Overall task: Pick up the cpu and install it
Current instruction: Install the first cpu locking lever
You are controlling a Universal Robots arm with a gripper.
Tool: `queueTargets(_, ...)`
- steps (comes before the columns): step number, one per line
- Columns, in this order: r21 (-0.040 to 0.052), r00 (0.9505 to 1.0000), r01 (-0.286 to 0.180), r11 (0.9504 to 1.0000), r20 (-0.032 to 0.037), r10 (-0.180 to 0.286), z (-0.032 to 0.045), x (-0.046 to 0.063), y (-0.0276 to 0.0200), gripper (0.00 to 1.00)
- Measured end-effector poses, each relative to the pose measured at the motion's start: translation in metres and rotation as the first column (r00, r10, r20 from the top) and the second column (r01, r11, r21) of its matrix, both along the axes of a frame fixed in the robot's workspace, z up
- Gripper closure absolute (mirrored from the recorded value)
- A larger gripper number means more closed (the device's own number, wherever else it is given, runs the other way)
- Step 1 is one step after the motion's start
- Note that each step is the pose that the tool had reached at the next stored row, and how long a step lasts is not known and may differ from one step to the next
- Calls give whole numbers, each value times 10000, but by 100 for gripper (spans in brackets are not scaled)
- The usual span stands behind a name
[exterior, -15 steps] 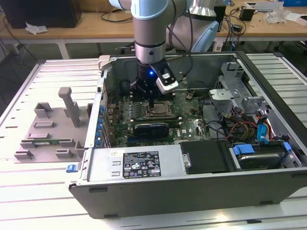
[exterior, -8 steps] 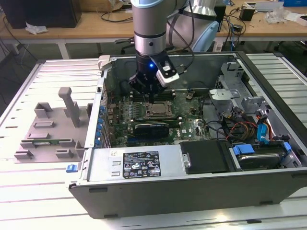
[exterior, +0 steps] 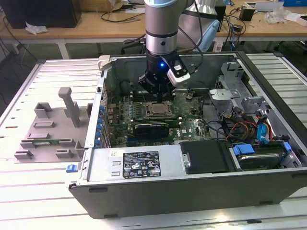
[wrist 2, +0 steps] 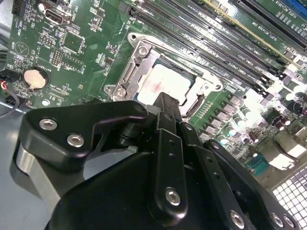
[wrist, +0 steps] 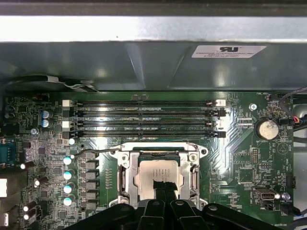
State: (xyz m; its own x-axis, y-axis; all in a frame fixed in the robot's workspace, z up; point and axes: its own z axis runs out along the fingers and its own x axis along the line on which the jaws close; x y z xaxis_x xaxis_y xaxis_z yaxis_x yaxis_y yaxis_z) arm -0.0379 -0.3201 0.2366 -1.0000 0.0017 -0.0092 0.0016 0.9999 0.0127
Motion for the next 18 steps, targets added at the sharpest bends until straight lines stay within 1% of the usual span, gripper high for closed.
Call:
queueTargets(8, 0, 10000, 0, 10000, 0, 0, 1, 0, 0, 89)
queueTargets(11, -2, 10000, -1, 10000, -1, 1, 2, -23, 0, 89)
queueTargets(12, -1, 10000, -1, 10000, 3, 1, 2, -160, 0, 89)
queueTargets(13, 0, 10000, 0, 10000, 6, 0, 1, -260, 0, 89)
queueTargets(15, 1, 10000, 0, 10000, 6, 0, 1, -337, 0, 89)
queueTargets(18, 0, 10000, 0, 10000, 6, 0, 1, -413, 0, 89)
